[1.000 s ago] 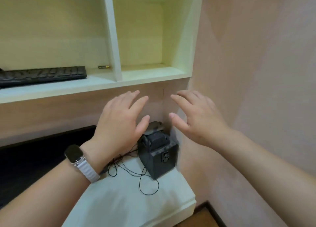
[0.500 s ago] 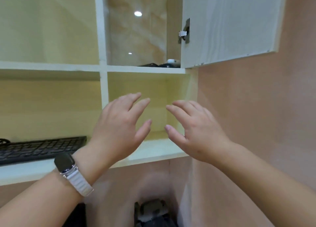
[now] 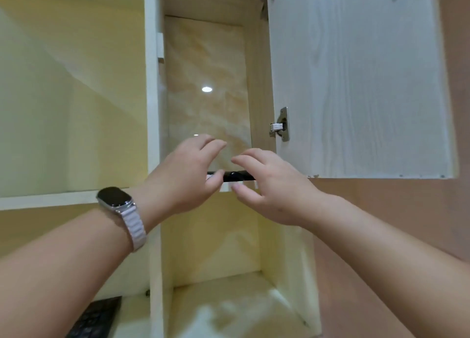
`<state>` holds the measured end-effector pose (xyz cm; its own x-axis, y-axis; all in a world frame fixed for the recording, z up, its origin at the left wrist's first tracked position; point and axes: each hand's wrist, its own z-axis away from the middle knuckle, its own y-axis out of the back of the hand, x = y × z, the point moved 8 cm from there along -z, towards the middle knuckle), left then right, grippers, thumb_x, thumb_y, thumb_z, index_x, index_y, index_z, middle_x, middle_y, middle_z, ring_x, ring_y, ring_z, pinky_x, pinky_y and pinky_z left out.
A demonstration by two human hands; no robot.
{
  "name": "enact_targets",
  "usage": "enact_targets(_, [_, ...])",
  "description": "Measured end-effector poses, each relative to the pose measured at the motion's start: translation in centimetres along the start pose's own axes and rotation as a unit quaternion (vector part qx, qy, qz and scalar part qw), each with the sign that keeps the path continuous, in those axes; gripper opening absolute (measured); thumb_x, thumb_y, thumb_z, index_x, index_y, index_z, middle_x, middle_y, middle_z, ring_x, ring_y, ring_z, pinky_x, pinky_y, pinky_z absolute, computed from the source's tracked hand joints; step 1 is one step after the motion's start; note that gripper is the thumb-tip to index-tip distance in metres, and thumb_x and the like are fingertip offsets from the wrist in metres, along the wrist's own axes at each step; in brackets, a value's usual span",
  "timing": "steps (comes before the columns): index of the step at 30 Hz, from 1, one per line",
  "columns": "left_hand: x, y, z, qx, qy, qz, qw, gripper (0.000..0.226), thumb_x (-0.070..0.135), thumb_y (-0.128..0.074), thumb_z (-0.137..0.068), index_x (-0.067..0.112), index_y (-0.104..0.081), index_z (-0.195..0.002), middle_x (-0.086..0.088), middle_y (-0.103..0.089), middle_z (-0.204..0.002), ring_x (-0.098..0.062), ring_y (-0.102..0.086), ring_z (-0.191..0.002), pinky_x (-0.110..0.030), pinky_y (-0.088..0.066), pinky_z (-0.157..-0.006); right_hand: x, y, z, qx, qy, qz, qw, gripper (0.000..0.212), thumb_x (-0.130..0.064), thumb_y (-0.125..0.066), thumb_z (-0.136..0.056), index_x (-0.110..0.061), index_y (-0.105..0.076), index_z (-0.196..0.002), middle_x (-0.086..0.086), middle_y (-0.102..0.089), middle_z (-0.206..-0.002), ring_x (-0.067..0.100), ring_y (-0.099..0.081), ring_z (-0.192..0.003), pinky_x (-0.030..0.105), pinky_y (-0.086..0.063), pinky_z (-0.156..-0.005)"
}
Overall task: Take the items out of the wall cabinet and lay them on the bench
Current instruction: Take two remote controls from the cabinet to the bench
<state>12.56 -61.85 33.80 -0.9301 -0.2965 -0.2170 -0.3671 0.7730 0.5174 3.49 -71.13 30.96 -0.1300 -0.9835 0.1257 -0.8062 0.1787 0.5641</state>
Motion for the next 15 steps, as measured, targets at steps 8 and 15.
enact_targets(8, [-2.5, -4.3, -4.3, -0.207, 0.113, -0.032, 0.971, 0.066, 0.045, -0.054, -0.088, 0.020, -0.035, -0.146, -0.005, -0.044, -0.145, -0.022, -0.044, -0.130, -0.034, -0.040, -0.102, 1.8, -3.5, -2.4, -0.095, -0.029, -0.003, 0.995, 0.049, -0.061, -0.040, -0.092, -0.026, -0.049, -0.126, -0.004, -0.055, -0.121, 0.019, -0.050, -0.112, 0.041, -0.044, -0.093])
enact_targets(15, [-5.6, -7.7, -3.7, -0.374, 0.220, -0.063, 0.899, 0.032, 0.043, -0.044, -0.087, 0.020, -0.060, -0.100, -0.002, -0.066, -0.098, -0.019, -0.061, -0.090, -0.030, -0.046, -0.075, 2.0, -3.8, -2.8, -0.092, -0.004, 0.023, 0.995, 0.052, -0.069, -0.031, -0.091, -0.034, -0.048, -0.126, -0.003, -0.062, -0.104, 0.021, -0.053, -0.099, 0.036, -0.034, -0.072])
